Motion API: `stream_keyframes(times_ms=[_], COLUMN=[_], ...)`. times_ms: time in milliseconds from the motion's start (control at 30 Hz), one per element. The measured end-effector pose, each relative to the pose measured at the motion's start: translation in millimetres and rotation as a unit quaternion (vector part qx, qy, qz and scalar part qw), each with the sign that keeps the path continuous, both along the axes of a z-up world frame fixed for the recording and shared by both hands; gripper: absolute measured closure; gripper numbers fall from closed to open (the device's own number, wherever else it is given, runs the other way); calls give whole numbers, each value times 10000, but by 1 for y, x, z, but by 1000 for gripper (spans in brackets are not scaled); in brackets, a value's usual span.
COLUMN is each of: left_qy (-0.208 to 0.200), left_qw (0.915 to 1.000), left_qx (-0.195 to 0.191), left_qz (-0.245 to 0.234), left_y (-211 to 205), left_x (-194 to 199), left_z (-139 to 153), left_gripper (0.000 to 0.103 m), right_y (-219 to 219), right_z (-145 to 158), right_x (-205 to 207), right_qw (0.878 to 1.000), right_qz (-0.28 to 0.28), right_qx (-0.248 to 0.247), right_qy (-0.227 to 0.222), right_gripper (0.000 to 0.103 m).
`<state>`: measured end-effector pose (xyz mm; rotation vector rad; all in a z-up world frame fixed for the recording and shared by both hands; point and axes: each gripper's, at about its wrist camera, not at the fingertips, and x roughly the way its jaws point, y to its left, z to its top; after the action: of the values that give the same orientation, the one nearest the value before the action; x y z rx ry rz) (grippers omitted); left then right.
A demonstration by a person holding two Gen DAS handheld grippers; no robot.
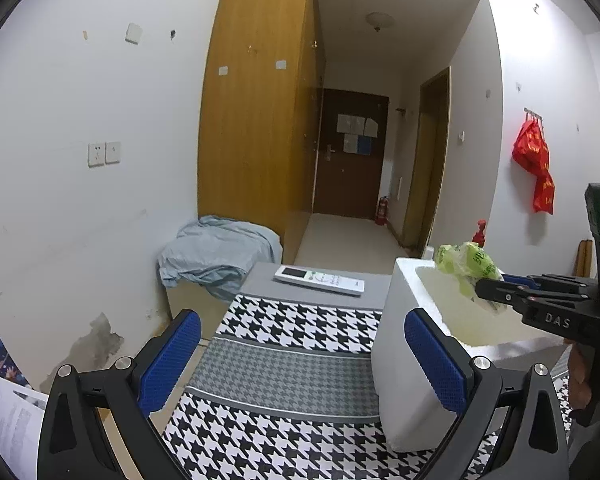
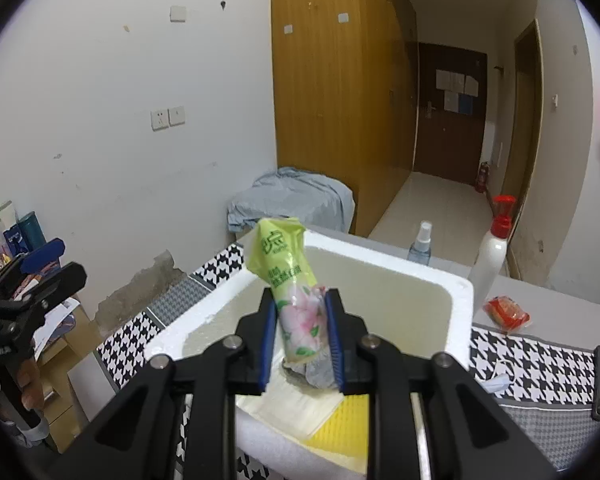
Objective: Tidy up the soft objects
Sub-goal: 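Carry the packet over the box and open the right tool to drop it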
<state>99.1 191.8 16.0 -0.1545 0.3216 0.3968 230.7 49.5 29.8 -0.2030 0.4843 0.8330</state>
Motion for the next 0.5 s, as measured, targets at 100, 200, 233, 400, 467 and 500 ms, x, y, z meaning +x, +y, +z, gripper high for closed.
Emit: stream_keyframes(times_ms=[100,200,233,400,467,500], left_qy=[40,68,75,71,79,85], left_qw=[10000,9999,9999,9999,9999,9999], left_qx=[-22,-54,-59,-36,-34,-32], left_qz=[-36,-53,-64,-119,-136,-140], left_y=[1,2,2,3,1,1], left_x=[2,5,5,9,10,10], left_z=[-5,-8,-8,-7,-7,-7], left_gripper=[1,1,1,1,1,1], right_y=[4,7,6,5,7,6], right_z=[-4,-7,-7,-4,-4,-4], right_x=[4,4,3,-1,-1,-1], right_qw=[9999,9998,9998,9999,9999,9999], right_qz=[-28,-78,-105,-73,-58,-60], right_qx=[-87,-170,-154,-97,-106,-100], right_qy=[78,72,54,-10,-5,-7], right_gripper=[70,37,33,19,19,19])
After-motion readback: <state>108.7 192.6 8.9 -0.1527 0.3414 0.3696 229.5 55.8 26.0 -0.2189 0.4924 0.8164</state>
